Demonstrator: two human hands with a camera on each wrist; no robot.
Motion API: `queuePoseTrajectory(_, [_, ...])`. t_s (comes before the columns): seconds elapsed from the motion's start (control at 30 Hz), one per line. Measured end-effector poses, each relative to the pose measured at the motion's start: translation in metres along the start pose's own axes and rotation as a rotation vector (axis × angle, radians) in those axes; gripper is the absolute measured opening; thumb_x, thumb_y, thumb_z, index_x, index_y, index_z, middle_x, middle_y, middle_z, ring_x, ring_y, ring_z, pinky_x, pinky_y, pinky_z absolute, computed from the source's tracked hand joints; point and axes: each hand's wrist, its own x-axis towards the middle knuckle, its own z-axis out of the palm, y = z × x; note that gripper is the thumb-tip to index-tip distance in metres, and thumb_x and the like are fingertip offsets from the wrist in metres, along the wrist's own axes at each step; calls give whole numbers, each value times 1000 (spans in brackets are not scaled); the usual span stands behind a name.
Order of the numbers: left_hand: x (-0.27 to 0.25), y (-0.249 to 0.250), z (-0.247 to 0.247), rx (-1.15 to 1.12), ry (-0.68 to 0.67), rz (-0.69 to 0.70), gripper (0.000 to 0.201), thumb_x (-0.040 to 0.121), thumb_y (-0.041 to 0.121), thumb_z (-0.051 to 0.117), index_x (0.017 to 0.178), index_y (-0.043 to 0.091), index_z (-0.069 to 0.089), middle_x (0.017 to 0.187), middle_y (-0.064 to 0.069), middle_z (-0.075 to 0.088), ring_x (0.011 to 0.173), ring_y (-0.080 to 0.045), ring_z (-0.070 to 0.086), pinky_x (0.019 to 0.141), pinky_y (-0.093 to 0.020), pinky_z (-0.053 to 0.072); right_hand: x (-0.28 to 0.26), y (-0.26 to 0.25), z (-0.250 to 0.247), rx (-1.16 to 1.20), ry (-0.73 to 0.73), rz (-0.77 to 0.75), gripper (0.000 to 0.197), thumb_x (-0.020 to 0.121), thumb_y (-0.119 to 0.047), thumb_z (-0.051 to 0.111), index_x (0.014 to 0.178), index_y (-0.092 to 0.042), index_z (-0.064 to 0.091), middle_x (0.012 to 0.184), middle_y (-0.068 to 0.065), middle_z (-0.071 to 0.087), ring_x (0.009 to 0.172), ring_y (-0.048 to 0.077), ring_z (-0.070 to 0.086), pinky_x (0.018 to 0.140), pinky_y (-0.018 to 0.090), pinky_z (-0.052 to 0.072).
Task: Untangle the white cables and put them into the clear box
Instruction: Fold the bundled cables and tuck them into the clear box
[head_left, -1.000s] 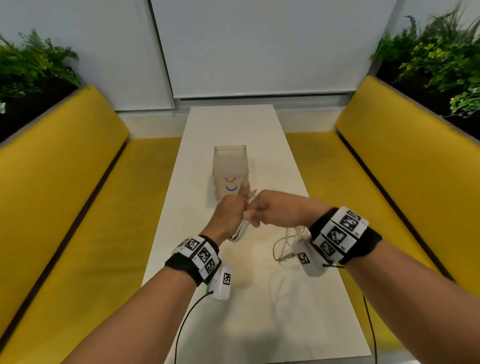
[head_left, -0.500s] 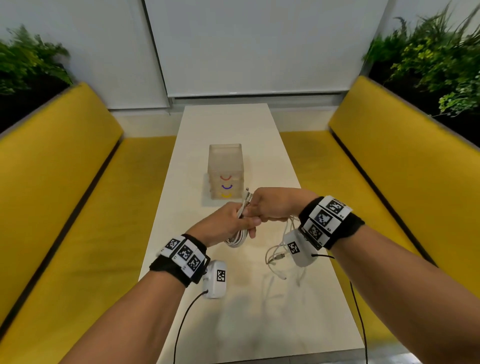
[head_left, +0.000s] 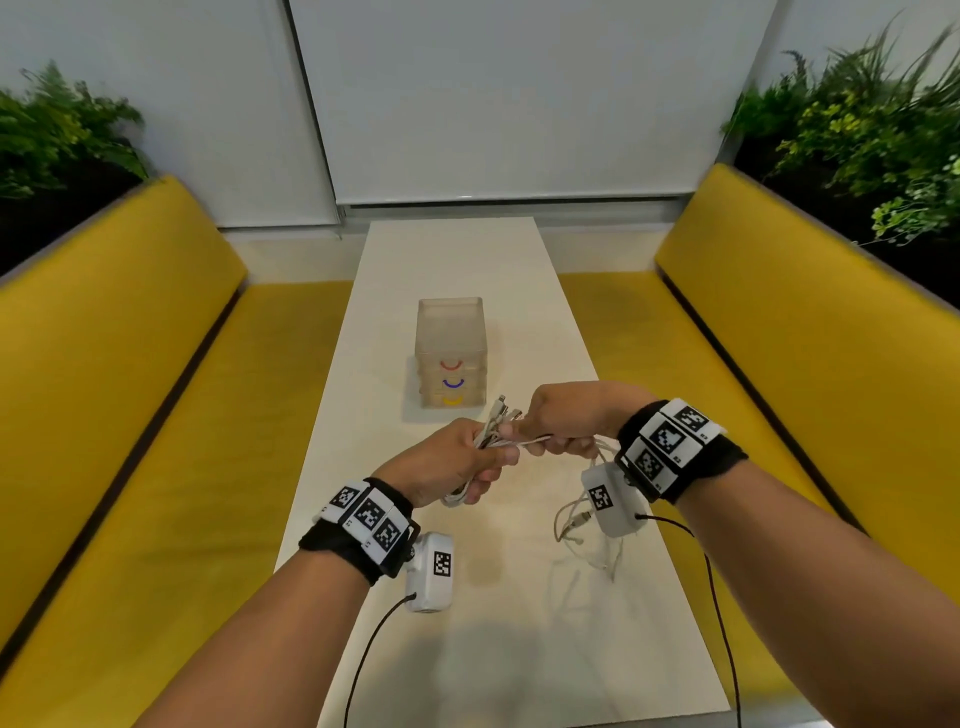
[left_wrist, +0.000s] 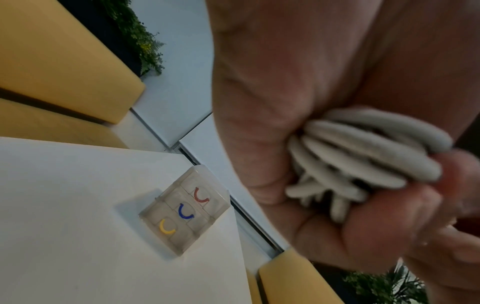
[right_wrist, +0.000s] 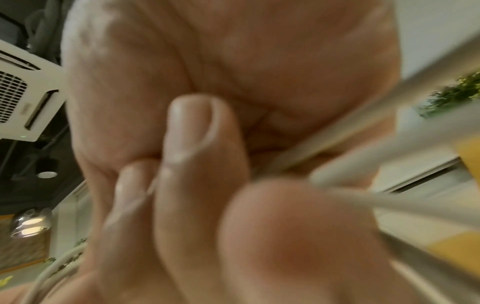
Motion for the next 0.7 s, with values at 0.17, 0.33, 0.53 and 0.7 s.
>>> queuePoseTrajectory(0.17, [3,-5,-5,-25,55,-11,29,95,36,66,82,13,54,57,0,32,47,-16,29,47,-24,28,0,14,-8,94,-27,-22,54,93,-61,56,72,-11,58,51,-2,37,43,16,29,51,29,42])
queuePoseTrajectory(0.33, [6,-14,-12,-153,128,-18,38,92,47,66,81,14,48,59,2,27,45,-12,23,44,-21,22,7,29,-14,199,-64,-19,44,94,-54,58,76,-14,58,56,-2,40,45,15,33,59,33,45])
queuePoseTrajectory(0.53, [6,-10,-16,-356,319,-75,72,67,86,61,74,15,51,56,2,29,44,-12,20,46,-23,19,10,30,-4,316,73,-104,39,99,-46,53,74,-17,53,56,-5,35,47,13,27,48,28,34])
queuePoseTrajectory(0.7, [17,-6,-1,-95,709,-80,80,77,92,22,65,19,53,54,3,43,43,-14,32,44,-24,26,16,-13,38,416,547,-225,37,106,-31,44,79,-10,59,54,-5,36,46,12,30,46,25,26])
